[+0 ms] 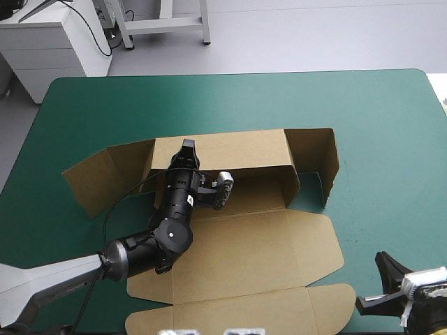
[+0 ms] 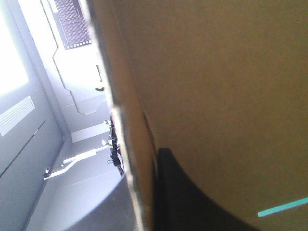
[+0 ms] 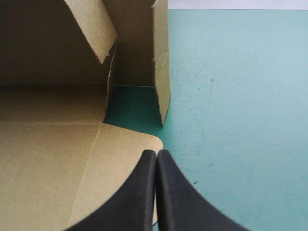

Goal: Fold the box

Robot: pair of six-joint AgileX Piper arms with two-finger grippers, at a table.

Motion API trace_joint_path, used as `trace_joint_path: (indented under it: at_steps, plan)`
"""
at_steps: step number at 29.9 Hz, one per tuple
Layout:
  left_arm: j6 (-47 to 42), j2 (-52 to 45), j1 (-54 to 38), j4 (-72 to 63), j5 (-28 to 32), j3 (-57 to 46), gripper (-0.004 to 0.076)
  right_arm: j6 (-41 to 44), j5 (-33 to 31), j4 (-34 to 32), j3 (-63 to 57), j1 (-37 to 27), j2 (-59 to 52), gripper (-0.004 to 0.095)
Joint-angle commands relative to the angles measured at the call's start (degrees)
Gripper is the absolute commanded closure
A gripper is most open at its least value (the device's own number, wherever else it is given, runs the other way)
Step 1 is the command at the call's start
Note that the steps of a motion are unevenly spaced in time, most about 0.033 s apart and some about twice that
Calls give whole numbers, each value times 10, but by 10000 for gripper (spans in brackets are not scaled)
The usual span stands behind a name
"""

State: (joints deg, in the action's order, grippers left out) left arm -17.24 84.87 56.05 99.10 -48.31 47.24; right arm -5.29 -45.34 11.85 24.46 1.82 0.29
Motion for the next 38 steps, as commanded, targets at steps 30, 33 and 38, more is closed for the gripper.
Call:
trace_joint_path:
  at_steps: [30,33,38]
  plan:
    - [0,-14,5,1,8,4,732,2,-177,52,878,16,1058,926]
    - [0,-14,5,1,9,4,732,-5,-200,53,881,21,1072,926]
    - [0,-14,5,2,11,4,732,-22,-254,72,881,22,1060,926]
